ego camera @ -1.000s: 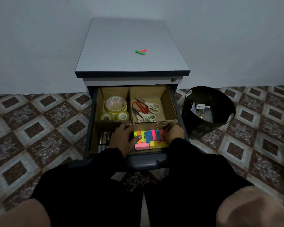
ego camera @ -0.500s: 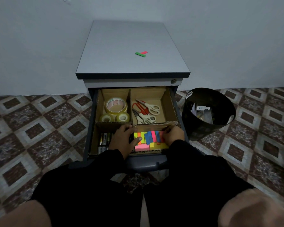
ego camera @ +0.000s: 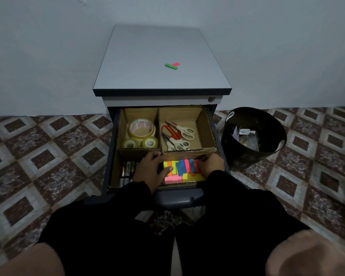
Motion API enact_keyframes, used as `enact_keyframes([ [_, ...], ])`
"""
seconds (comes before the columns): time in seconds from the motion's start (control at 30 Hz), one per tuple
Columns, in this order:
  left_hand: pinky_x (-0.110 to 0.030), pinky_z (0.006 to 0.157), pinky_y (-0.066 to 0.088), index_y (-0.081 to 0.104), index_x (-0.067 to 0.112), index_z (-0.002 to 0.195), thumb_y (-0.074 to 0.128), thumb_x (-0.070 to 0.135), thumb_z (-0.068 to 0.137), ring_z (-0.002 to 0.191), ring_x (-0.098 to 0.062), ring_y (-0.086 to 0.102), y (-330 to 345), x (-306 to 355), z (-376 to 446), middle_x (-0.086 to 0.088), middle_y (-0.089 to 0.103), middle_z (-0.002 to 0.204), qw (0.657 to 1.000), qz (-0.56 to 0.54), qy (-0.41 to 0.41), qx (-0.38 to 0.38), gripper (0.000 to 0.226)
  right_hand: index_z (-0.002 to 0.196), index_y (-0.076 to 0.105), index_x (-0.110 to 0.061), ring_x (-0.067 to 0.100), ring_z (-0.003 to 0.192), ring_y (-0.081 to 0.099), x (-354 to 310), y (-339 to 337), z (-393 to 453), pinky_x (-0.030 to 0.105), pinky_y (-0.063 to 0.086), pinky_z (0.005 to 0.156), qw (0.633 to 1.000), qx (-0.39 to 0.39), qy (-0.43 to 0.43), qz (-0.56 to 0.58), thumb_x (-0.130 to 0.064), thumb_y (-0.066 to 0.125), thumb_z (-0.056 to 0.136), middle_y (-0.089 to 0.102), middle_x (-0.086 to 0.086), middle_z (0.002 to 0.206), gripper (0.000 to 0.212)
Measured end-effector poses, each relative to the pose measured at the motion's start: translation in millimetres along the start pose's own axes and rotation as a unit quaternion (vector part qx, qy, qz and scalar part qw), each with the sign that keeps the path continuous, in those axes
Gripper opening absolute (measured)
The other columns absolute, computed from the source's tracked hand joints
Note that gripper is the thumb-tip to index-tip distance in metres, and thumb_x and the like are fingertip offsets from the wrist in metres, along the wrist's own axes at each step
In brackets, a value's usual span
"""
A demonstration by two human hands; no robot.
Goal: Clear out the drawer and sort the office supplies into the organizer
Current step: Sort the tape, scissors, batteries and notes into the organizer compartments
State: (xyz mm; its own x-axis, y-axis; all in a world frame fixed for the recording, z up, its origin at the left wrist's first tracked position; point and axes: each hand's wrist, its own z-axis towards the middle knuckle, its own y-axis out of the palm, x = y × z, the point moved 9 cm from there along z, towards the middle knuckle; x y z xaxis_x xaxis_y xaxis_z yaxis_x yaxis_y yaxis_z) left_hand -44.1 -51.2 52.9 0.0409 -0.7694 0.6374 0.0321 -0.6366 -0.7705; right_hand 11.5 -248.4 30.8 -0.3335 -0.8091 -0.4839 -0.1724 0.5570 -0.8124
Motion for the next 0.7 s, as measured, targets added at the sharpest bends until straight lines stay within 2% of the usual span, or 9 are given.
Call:
enact_keyframes([
  [0.2, -0.029, 0.104, 0.034, 0.061, 0.01, 0.122, 0.063, 0.028, 0.088, 0.125, -0.021, 0.042, 0, 0, 0, -0.008, 0.044, 0.135, 1.0, -0.006, 0.006, 0.001, 0.038, 0.111, 0.065, 0.001, 0.031, 0.112, 0.057, 1, -2, -2, 0.029, 0.045, 0.086, 1.0, 0.011, 0.011, 0.023, -0.018, 0.049, 0.093, 0.062, 0.019, 0.119, 0.03],
  [0.4, -0.033, 0.101, 0.038, 0.064, 0.011, 0.117, 0.065, 0.029, 0.086, 0.122, -0.023, 0.044, -3, -1, 4, -0.009, 0.048, 0.129, 1.0, -0.004, 0.001, 0.018, 0.035, 0.101, 0.065, -0.001, 0.034, 0.104, 0.06, -3, -9, -8, 0.032, 0.046, 0.08, 0.998, 0.024, -0.006, 0.057, -0.021, 0.045, 0.095, 0.065, 0.021, 0.11, 0.029],
  [0.53, -0.025, 0.086, 0.041, 0.067, 0.013, 0.106, 0.066, 0.027, 0.085, 0.106, -0.019, 0.052, -19, 5, 14, -0.005, 0.054, 0.112, 0.999, -0.024, 0.007, 0.048, 0.025, 0.083, 0.056, -0.01, 0.034, 0.091, 0.062, -13, -22, -3, 0.042, 0.052, 0.081, 0.989, 0.038, -0.067, 0.128, -0.015, 0.052, 0.089, 0.065, 0.018, 0.093, 0.009],
  [0.7, -0.035, 0.086, 0.047, 0.068, 0.012, 0.1, 0.062, 0.027, 0.086, 0.1, -0.02, 0.056, -63, 24, 43, -0.007, 0.06, 0.107, 0.993, -0.051, 0.041, 0.097, 0.022, 0.093, 0.061, 0.0, 0.022, 0.087, 0.056, -49, -63, 8, 0.037, 0.047, 0.084, 0.966, 0.039, -0.168, 0.192, -0.008, 0.056, 0.089, 0.062, 0.014, 0.09, 0.01],
])
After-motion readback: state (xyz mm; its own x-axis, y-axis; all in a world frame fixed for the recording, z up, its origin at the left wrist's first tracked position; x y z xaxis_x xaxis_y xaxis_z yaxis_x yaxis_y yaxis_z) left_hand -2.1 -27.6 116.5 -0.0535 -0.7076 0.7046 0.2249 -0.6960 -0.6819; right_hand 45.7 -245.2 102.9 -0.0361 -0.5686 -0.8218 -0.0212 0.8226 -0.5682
